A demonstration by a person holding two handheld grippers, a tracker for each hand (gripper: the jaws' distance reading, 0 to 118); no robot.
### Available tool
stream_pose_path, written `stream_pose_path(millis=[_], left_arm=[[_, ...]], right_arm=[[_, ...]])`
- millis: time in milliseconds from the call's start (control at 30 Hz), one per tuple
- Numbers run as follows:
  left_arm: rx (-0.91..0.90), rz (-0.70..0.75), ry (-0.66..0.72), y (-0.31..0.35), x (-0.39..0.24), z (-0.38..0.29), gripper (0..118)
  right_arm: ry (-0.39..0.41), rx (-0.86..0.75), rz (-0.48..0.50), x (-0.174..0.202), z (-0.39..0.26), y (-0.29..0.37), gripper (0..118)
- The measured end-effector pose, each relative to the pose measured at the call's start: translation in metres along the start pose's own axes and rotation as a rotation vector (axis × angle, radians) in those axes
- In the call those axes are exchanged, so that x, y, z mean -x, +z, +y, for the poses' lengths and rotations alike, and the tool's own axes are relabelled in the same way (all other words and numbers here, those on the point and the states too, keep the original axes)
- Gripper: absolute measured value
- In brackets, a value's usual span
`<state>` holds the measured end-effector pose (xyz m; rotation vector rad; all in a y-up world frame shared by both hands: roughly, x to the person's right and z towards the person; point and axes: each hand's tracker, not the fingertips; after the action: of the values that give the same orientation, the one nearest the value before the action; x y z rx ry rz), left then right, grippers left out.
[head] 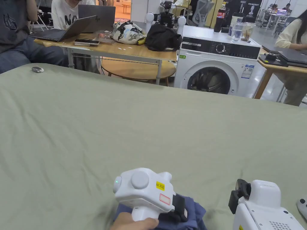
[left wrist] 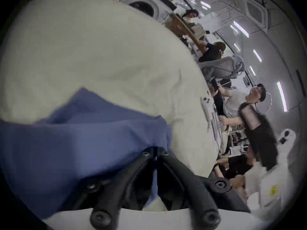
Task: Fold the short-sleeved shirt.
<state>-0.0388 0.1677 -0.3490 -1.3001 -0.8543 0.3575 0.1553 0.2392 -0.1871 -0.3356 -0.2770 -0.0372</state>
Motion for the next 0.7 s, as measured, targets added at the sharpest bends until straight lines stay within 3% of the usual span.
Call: stream_pose_path(millis=[233,367,567,700], left_arm=[[-0.035,0.002,-0.046,-0.001,-0.002,-0.008,0],[-0.084,0.03,-0.142,0.026,-0.016,-0.008,0],[-0.375,0.122,-0.29,0.099,-0.03,-0.019,0],[-0.661,0.346,-0.395,0.136,-0.027,-0.033,0]], right_arm=[[-0.001,0.0,0.001,0.002,-0.001,0.001,0],[0.001,-0.008,0.005,0.003,0.001,0.001,0],[-0.008,-0.037,0.005,0.007,0.013,-0.007,0],[-0.017,-0.071,0.007,0.016,0.023,-0.014,0]])
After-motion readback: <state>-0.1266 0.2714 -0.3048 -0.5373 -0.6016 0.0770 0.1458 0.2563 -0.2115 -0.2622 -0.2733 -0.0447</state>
